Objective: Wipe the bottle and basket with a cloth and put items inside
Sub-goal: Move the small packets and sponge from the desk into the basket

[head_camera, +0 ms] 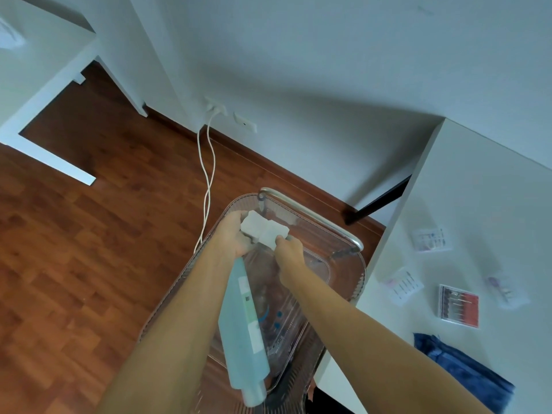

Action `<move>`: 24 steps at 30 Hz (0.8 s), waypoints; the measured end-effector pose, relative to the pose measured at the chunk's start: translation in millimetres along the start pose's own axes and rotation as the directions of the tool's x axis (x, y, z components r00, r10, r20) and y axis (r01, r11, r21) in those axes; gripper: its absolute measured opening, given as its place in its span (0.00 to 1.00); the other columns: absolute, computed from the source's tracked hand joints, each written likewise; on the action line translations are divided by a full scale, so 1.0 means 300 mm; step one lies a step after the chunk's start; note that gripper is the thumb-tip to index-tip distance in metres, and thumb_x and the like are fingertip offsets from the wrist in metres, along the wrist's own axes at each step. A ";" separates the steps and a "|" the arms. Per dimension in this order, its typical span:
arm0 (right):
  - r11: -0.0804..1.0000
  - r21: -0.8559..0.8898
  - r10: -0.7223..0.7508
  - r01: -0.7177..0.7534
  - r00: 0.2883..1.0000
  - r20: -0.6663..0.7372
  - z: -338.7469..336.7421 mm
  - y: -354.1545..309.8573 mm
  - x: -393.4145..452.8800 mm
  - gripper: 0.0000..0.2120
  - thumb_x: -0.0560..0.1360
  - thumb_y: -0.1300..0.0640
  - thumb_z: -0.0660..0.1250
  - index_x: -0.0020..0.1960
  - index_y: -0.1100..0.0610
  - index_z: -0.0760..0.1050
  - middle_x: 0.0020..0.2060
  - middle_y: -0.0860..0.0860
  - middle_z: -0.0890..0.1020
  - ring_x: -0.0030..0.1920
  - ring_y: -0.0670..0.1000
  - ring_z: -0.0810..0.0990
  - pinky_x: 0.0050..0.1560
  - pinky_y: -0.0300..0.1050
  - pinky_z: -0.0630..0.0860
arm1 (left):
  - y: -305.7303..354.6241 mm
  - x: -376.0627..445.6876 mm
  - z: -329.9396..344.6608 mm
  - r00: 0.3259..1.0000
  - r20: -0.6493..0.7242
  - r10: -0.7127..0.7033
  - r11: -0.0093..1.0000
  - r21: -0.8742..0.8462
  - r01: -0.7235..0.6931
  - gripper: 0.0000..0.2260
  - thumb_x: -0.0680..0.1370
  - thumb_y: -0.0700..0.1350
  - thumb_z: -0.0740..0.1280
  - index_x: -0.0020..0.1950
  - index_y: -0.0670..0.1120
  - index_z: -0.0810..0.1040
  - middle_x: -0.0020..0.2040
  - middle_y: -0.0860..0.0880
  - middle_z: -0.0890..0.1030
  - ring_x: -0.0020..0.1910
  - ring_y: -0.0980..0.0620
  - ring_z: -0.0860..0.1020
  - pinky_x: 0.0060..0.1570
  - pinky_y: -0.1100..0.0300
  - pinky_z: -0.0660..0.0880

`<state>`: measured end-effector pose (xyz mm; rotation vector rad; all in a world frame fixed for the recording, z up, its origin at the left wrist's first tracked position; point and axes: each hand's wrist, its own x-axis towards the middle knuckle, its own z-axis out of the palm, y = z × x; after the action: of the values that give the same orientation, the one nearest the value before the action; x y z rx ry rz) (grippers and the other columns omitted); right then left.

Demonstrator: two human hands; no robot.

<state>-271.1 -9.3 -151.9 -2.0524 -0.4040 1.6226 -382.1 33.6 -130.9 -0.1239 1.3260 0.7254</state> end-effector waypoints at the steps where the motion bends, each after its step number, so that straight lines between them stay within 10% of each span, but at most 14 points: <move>1: 1.000 -0.004 0.000 0.001 1.000 0.019 -0.005 -0.005 -0.007 0.17 0.81 0.59 0.54 0.67 0.62 0.70 0.50 0.55 0.77 0.39 0.48 0.74 0.33 0.39 0.68 | -0.001 -0.005 -0.007 1.000 0.003 0.005 1.000 0.004 -0.005 0.11 0.78 0.43 0.59 0.49 0.37 0.75 0.36 0.39 0.84 0.35 0.40 0.84 0.49 0.55 0.75; 8: 0.990 -0.109 -0.073 0.084 0.991 0.108 -0.112 -0.015 -0.120 0.14 0.82 0.56 0.54 0.64 0.59 0.70 0.55 0.54 0.78 0.53 0.52 0.78 0.51 0.44 0.75 | -0.037 -0.186 0.018 0.999 0.017 0.041 0.999 -0.016 -0.040 0.12 0.82 0.45 0.54 0.46 0.41 0.73 0.26 0.42 0.81 0.20 0.48 0.79 0.19 0.62 0.73; 12: 0.961 -0.138 -0.217 0.240 0.963 0.162 -0.250 0.003 -0.264 0.19 0.81 0.56 0.56 0.71 0.55 0.67 0.64 0.46 0.74 0.64 0.51 0.73 0.61 0.44 0.70 | -0.131 -0.303 0.057 0.991 -0.068 0.114 0.992 0.070 -0.109 0.17 0.81 0.44 0.59 0.68 0.39 0.71 0.37 0.42 0.83 0.21 0.52 0.74 0.18 0.66 0.71; 15: 0.922 -0.179 -0.303 0.344 0.927 0.223 -0.404 0.068 -0.365 0.23 0.81 0.55 0.57 0.75 0.57 0.62 0.71 0.50 0.70 0.71 0.51 0.69 0.70 0.46 0.65 | -0.248 -0.385 0.107 0.977 -0.047 0.207 0.955 0.225 -0.191 0.13 0.80 0.45 0.61 0.63 0.42 0.74 0.35 0.47 0.82 0.30 0.52 0.80 0.28 0.62 0.77; 19: 0.908 -0.166 -0.338 0.384 0.907 0.250 -0.628 0.145 -0.442 0.18 0.80 0.54 0.60 0.70 0.55 0.70 0.63 0.51 0.78 0.62 0.50 0.77 0.67 0.51 0.73 | -0.426 -0.454 0.174 0.929 -0.014 0.371 0.733 0.619 -0.283 0.18 0.80 0.50 0.63 0.69 0.46 0.72 0.67 0.46 0.76 0.64 0.45 0.74 0.65 0.47 0.71; 24: 0.884 -0.193 -0.433 0.425 0.902 0.004 -0.935 0.166 -0.445 0.10 0.78 0.58 0.64 0.58 0.57 0.78 0.45 0.54 0.84 0.48 0.53 0.83 0.52 0.47 0.81 | -0.583 -0.509 0.332 0.872 0.290 0.394 0.418 0.789 -0.451 0.21 0.79 0.47 0.66 0.71 0.43 0.71 0.68 0.47 0.74 0.65 0.49 0.73 0.62 0.57 0.70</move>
<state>-37.0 -173.3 -20.8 -1.9415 -0.9592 1.3112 -212.7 -117.4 -19.7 1.0789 1.5361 0.4065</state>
